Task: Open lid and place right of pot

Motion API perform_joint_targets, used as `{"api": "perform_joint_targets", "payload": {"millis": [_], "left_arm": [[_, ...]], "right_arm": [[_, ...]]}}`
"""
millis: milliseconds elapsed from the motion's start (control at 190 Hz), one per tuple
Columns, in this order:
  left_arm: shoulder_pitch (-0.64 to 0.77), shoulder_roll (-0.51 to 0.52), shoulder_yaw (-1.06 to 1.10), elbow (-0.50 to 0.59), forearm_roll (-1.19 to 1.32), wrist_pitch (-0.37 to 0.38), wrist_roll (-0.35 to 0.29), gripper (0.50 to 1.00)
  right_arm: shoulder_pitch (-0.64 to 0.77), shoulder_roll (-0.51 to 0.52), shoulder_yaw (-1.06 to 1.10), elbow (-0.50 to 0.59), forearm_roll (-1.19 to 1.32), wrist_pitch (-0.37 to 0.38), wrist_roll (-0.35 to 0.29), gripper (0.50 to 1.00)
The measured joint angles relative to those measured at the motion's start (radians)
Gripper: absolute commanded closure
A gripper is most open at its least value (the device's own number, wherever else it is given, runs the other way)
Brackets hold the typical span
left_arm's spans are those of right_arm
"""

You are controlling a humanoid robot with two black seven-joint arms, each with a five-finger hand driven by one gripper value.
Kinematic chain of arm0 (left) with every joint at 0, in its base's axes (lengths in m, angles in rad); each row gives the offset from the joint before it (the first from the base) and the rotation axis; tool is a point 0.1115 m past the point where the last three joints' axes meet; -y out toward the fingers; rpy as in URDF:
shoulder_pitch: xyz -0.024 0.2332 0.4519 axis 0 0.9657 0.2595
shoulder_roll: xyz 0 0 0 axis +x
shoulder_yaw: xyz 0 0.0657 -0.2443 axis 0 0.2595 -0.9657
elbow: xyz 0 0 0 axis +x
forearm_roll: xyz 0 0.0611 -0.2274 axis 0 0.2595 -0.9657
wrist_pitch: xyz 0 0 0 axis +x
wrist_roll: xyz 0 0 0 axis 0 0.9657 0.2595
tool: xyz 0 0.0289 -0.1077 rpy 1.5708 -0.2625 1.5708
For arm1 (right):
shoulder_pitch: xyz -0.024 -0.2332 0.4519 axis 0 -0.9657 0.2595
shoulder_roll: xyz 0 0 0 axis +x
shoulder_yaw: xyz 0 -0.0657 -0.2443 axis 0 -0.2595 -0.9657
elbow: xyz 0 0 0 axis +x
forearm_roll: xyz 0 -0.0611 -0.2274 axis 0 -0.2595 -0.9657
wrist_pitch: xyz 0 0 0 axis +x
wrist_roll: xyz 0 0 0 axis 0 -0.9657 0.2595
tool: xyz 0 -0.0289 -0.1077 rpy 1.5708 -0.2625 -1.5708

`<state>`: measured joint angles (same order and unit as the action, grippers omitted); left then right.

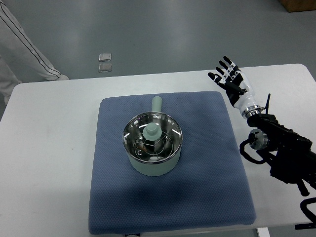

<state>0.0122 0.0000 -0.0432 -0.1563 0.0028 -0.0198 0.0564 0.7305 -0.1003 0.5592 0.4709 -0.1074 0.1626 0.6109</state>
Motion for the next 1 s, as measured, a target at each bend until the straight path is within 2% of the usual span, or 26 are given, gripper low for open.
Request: {"api": "perform_joint_targets", "payload": {"millis": [591,792,1003], "left_arm": [[0.0,0.0,0.0,0.0,0.0,0.0,0.0,0.5],[0.0,0.0,0.0,0.0,0.0,0.0,0.0,0.5],[0.0,0.0,0.0,0.0,0.0,0.0,0.0,0.5]], "right_arm": [[0.036,-0.018,-0.019,0.019,-0.037,0.002,0.0,0.57],[0.09,-0.062,-0.022,0.038,-0.261,0.005,0.0,0.57],[0.165,-0.138,-0.025,0.118,-0.508,0.028,0.0,0.57]]}}
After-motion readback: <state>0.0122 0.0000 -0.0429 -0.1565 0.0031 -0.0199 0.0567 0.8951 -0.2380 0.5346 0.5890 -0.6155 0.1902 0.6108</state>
